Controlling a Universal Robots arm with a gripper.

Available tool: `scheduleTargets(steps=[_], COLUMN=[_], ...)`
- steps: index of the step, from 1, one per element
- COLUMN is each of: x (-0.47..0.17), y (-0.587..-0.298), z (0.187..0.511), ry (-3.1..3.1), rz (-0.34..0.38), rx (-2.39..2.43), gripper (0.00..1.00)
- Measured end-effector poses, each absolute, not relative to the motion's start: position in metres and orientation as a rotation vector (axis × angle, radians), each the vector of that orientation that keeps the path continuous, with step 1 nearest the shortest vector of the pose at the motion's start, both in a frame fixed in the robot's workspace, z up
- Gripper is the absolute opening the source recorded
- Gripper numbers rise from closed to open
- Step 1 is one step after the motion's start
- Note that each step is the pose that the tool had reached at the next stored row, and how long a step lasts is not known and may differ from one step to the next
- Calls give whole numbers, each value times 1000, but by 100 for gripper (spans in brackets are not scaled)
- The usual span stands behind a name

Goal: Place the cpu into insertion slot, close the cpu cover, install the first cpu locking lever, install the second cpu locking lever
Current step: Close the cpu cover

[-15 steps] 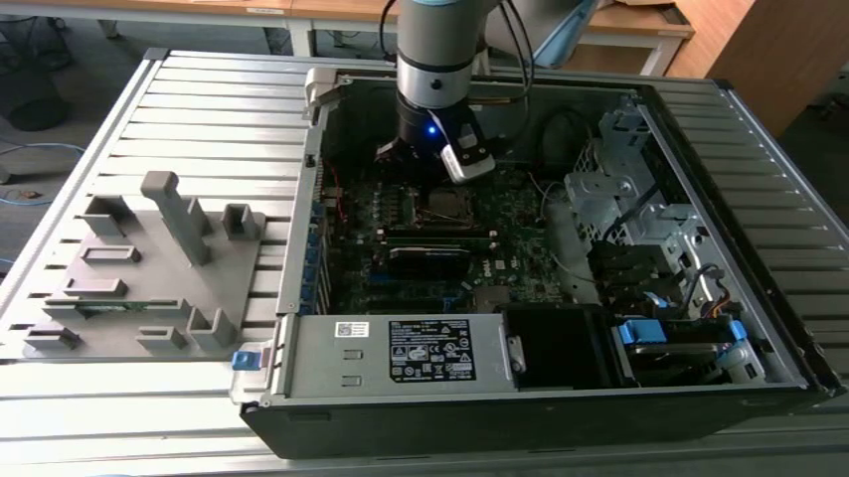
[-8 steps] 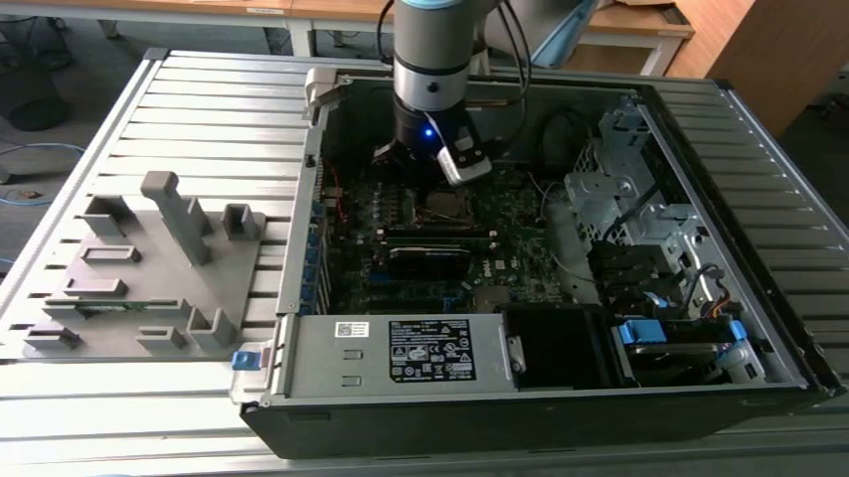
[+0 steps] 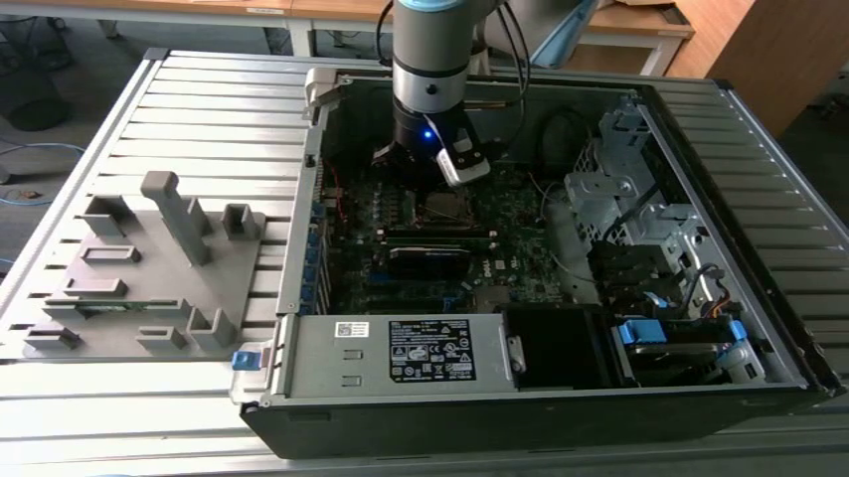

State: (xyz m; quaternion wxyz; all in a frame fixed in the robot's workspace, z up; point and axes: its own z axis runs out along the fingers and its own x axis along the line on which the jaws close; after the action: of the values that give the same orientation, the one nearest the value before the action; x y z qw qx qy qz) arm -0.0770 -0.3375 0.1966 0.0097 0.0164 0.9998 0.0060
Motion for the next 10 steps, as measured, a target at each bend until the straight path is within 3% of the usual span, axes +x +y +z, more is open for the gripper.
scheduleTargets(steps=[10], x=[-77], y=[-337], z=[215], ry=[3122], rz=[19], rx=[51], gripper=[11])
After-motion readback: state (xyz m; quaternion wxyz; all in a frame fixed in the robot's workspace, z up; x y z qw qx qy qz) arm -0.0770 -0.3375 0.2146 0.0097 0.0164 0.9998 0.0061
